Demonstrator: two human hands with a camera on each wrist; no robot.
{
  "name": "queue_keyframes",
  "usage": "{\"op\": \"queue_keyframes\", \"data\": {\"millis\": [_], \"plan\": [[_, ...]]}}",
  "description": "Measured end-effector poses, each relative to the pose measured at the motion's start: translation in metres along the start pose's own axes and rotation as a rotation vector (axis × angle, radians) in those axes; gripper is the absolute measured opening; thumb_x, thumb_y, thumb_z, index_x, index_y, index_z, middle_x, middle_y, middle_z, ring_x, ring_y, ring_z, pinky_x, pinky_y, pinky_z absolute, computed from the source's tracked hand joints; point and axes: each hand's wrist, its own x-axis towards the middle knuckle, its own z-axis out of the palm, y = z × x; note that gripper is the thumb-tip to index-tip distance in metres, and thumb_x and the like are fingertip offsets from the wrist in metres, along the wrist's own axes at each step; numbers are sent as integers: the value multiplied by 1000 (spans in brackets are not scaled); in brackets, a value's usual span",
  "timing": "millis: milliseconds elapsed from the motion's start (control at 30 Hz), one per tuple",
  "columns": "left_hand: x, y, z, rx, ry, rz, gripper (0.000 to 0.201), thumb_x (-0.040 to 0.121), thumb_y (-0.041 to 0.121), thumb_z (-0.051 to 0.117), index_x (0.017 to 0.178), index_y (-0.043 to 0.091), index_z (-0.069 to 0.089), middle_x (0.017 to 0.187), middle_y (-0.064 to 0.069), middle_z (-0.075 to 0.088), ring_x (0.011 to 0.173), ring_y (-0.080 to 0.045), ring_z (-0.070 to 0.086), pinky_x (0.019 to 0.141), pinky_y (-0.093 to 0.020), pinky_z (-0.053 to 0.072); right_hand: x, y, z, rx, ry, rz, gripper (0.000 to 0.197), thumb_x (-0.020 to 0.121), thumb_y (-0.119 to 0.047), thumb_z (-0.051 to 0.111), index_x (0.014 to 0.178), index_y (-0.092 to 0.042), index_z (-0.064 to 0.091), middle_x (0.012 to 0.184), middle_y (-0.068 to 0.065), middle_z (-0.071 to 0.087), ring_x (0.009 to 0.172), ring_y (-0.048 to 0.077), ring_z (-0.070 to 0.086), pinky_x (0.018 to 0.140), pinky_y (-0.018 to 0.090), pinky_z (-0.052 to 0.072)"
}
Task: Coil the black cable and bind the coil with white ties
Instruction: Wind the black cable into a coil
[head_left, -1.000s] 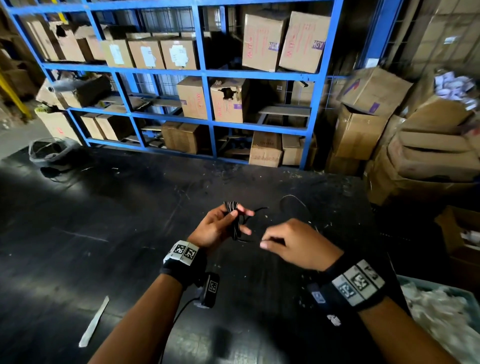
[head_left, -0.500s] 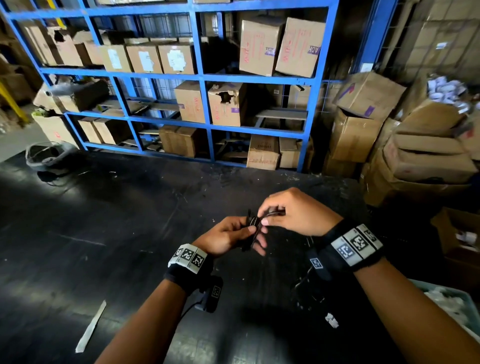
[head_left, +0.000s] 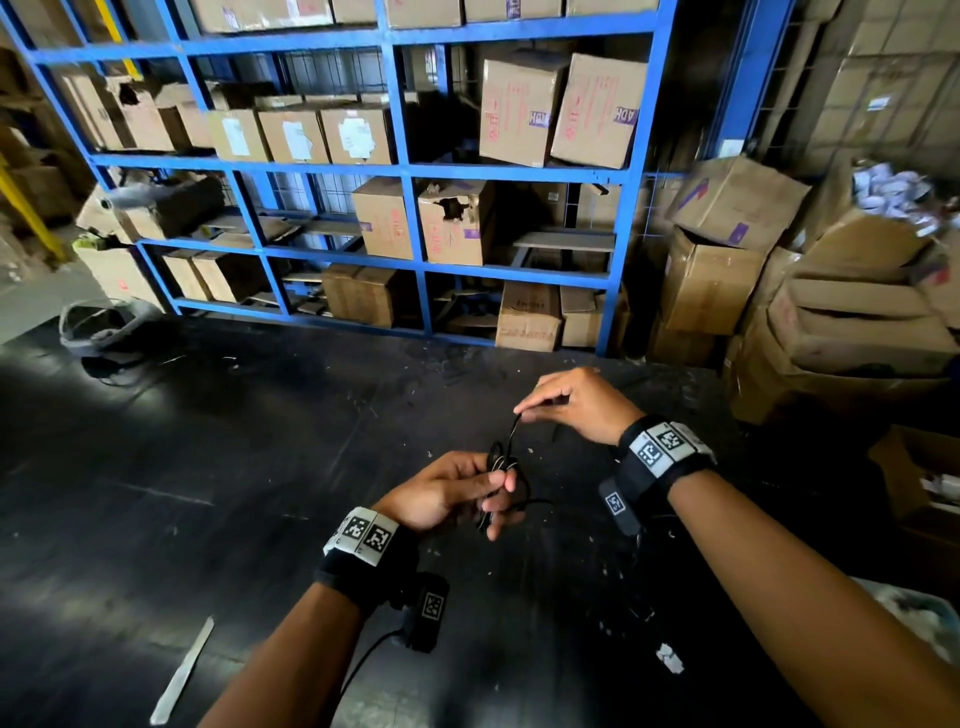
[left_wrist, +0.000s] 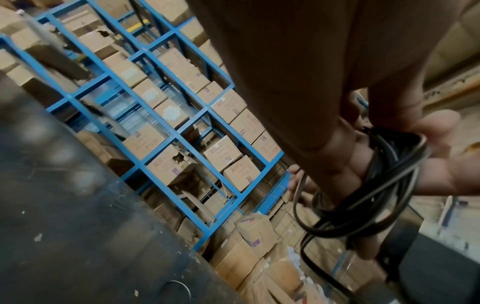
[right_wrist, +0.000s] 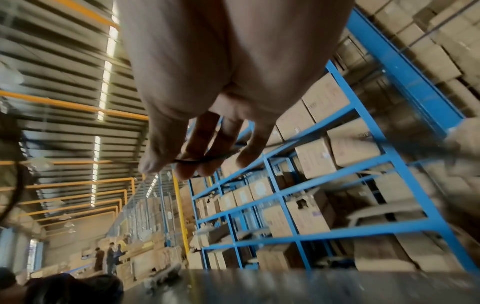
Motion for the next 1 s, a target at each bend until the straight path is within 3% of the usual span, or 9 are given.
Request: {"op": "queue_keyframes", "data": {"millis": [67,167,333,467,600,667,767,866,1000], "plan": [[-2,0,-2,-70,23,16,12,100,11,45,100,6,56,69,-2,42,57,-19,60,107,-62,37,-7,9,17,88,18,38,17,80,-14,84,96,-16,84,94,2,77,91,17,73,88,33,58],[-2,3,-7,-181,68,72,11,97,16,58,99,6,56,68,-2,44,56,-19,60,107,-60,42,-22,23,42,262,46,123,24,76,-13,85,89,-33,82,91,2,64,87,22,65,86,41,54],[1,3,-19,-292,151,136,16,93,19,68,97,7,60,68,-2,46,55,-20,59,108,-60,42,-61,40,44,269,99,197,41,88,2,75,121,-20,74,95,-9,72,78,3,66,80,27,54],[5,-2,-23,-286,215,135,10,99,11,50,97,8,59,67,-2,46,57,-21,60,108,-59,43,-87,30,52,456,107,240,64,77,0,85,133,-26,67,94,0,67,78,14,64,79,28,57],[9,-9,-16,-246,241,88,16,101,6,41,99,5,57,68,-3,47,58,-22,60,109,-61,41,-82,11,56,489,416,226,21,92,-3,71,111,-12,78,78,9,70,64,21,66,67,31,56],[10,-12,-12,-215,231,63,15,100,7,42,100,4,56,68,-3,49,58,-23,62,108,-59,42,-75,2,49,441,485,189,16,95,-4,68,107,-8,78,75,8,69,60,19,65,64,27,55],[13,-20,-6,-157,231,23,19,99,7,44,102,2,62,71,-6,56,60,-25,66,100,-53,48,-60,-9,38,263,477,97,16,91,-6,75,106,-4,80,73,5,69,57,15,64,61,28,55],[17,-26,0,-61,244,4,21,98,10,48,106,-1,64,77,-11,63,65,-28,69,81,-43,49,-46,-22,33,127,472,52,13,84,-14,83,96,-7,82,77,7,76,61,17,72,64,37,60],[22,-26,3,-92,294,13,25,105,4,42,117,-12,56,96,-21,70,77,-33,74,71,-33,57,-41,-40,39,-55,332,-54,16,89,-15,78,103,-8,81,91,2,78,78,8,73,73,23,57]]}}
